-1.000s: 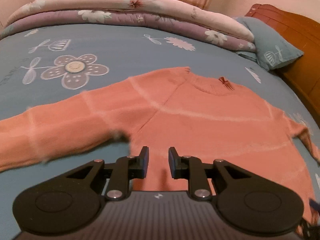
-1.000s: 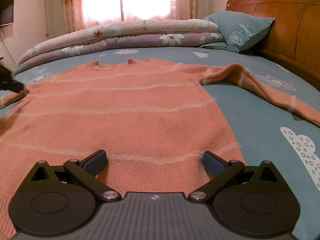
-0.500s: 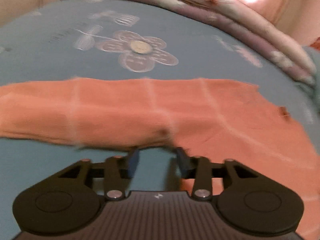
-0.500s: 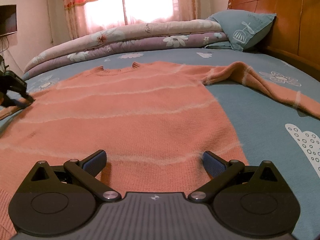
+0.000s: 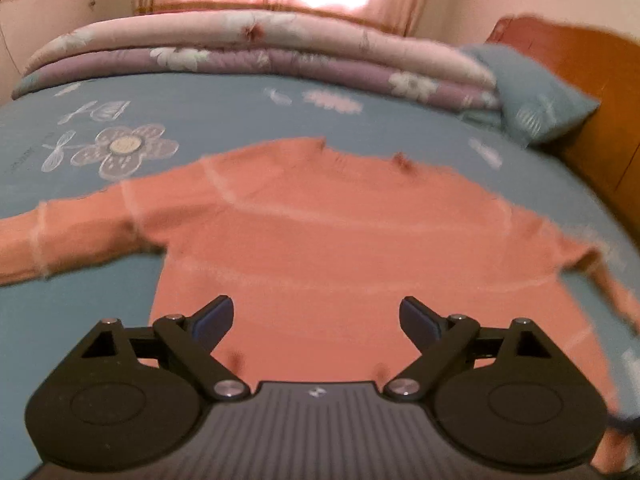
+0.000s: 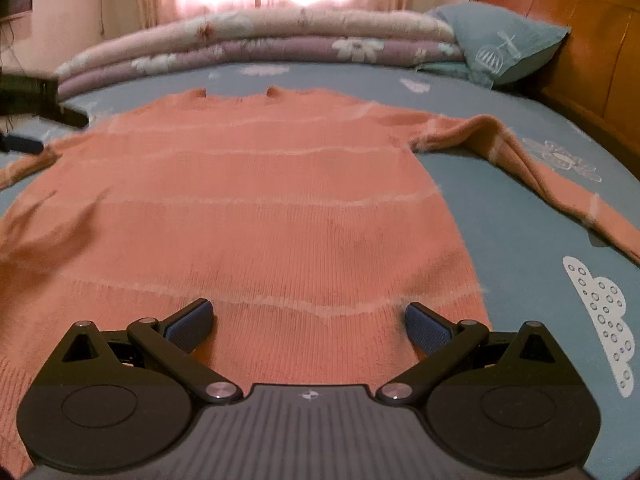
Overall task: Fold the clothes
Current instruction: 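Move the open right gripper to the other sleeve cuff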
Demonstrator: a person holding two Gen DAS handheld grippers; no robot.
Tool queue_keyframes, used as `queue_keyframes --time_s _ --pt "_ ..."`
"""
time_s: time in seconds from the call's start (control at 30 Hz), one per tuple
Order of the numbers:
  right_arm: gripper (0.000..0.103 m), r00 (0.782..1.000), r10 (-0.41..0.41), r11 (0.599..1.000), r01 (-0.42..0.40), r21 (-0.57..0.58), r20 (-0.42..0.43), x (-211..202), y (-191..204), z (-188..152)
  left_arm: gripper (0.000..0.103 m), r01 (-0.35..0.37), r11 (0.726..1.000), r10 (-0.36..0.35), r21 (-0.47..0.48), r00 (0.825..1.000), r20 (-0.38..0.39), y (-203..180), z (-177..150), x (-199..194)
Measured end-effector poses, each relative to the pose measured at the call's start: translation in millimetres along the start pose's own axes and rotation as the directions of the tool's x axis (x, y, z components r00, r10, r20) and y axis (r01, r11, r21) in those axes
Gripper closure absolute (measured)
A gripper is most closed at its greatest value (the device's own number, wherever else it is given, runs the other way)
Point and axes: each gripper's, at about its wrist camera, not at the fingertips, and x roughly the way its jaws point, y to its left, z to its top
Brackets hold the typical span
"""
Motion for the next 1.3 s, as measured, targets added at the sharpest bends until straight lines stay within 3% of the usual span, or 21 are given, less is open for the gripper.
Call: queue_keyframes --time_s 0.17,0.27,0.33,0.43,0.57,0.7,0.9,0.97,1.0,1.07,1.1,1.13,1.2,1.3 --pt "0.000 0.989 -0.114 0.991 0.105 -0.088 -0.098 -1 14 21 0.013 -0.057 0.997 0.059 0.049 0.997 -0.040 7 -27 15" --pt "0.000 0.981 -0.194 0.958 0.190 -0.214 0.001 -18 35 37 0.013 -0.049 0.994 0.054 0.093 0.997 -0.050 8 -30 13" --pt "0.000 0.986 -0.149 0.949 0.162 -0.271 0.069 -35 52 57 0.013 -0.035 0.997 0.037 0.068 0.999 -0.020 14 -25 5" --pt "0.000 0.993 -0.018 0.942 0.056 -0.331 0.117 -53 81 98 0.013 -0.001 1.000 0.001 -0.013 1.000 0.014 30 -17 -7" --pt "0.001 0.978 0.159 0.894 -0.084 -0.441 0.136 -62 132 162 0.012 0.012 0.996 -0.008 -0.085 0.999 0.043 48 -9 -16" --pt "0.011 0.949 0.298 0.803 -0.192 -0.565 0.101 -43 189 221 0.012 -0.042 0.996 0.048 -0.076 0.996 0.070 61 -5 -22" --pt "0.026 0.911 0.411 0.718 -0.305 -0.625 0.027 21 266 288 0.012 -0.135 0.986 0.138 -0.101 0.990 0.023 89 2 -17" --pt "0.020 0.875 0.480 0.623 -0.395 -0.676 -0.069 57 288 293 0.012 -0.171 0.979 0.175 -0.106 0.984 0.029 98 3 -18" --pt "0.020 0.869 0.484 0.570 -0.406 -0.715 -0.108 79 302 290 0.012 -0.187 0.976 0.192 -0.111 0.981 0.036 103 4 -18" --pt "0.027 0.909 0.392 0.534 -0.351 -0.769 -0.143 118 330 278 0.012 -0.203 0.971 0.208 -0.129 0.978 0.031 113 5 -18" --pt "0.034 0.908 0.373 0.521 -0.374 -0.767 -0.190 136 341 275 0.012 -0.201 0.969 0.207 -0.141 0.978 0.029 118 5 -18" --pt "0.044 0.892 0.383 0.511 -0.423 -0.748 -0.242 152 350 275 0.012 -0.198 0.968 0.204 -0.155 0.979 0.026 123 5 -17" --pt "0.045 0.850 0.418 0.468 -0.505 -0.726 -0.322 178 366 274 0.012 -0.194 0.963 0.200 -0.185 0.980 0.012 132 4 -12" --pt "0.045 0.813 0.443 0.376 -0.551 -0.745 -0.378 199 391 272 0.012 -0.209 0.960 0.207 -0.189 0.978 -0.028 137 3 0"
